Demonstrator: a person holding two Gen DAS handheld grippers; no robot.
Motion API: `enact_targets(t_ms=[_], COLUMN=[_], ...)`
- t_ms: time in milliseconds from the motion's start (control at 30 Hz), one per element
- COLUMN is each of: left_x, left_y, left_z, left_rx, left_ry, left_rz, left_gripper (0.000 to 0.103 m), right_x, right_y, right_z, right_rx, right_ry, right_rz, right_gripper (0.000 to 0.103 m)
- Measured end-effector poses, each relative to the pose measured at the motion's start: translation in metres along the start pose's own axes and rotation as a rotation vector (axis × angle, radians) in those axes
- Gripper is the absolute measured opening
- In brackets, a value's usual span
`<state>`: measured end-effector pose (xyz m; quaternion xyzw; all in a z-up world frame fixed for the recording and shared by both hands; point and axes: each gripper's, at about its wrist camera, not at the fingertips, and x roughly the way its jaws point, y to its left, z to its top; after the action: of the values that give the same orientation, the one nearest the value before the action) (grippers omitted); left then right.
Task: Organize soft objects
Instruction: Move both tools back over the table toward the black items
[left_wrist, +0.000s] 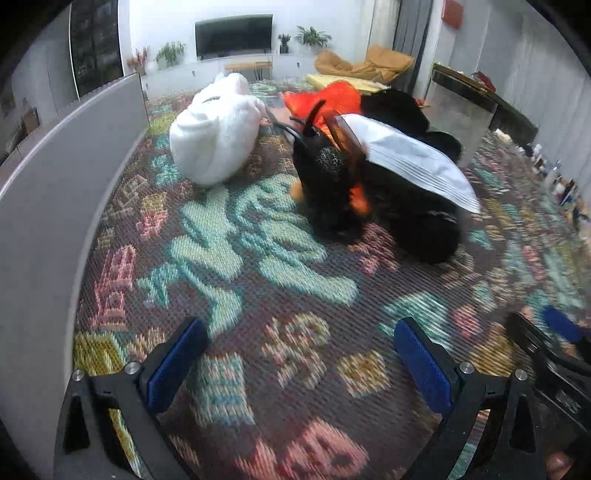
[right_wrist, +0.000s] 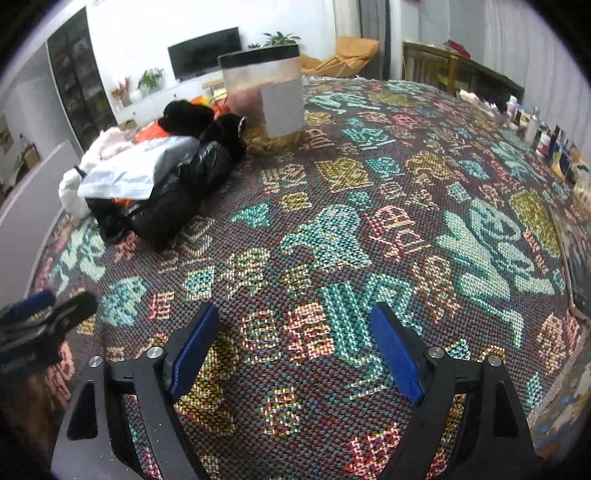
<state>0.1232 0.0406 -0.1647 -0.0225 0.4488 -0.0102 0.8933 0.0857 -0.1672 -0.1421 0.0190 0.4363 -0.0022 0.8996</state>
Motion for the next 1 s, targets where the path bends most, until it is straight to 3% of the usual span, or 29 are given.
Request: enact_targets(t_ms=[67, 1000], left_x=[0.0029, 0.0022], left_y=[-0.0038, -0.0006], left_z=[-0.0014, -0.0009], left_rx=[0.035, 0.023], left_ry=[0.008, 0.006], left_rz=[0.023, 0.010], left_gripper=[0.103, 0.103], right_x=[-0.0029, -0.0040], right_y=[0.0063, 0.0058], right_z=[-0.0016, -0.0028], right_rx=[-0.025, -0.022], right_ry=[0.006, 0.009], right_rz=[-0.025, -0.010], right_gripper=[0.089, 0.090])
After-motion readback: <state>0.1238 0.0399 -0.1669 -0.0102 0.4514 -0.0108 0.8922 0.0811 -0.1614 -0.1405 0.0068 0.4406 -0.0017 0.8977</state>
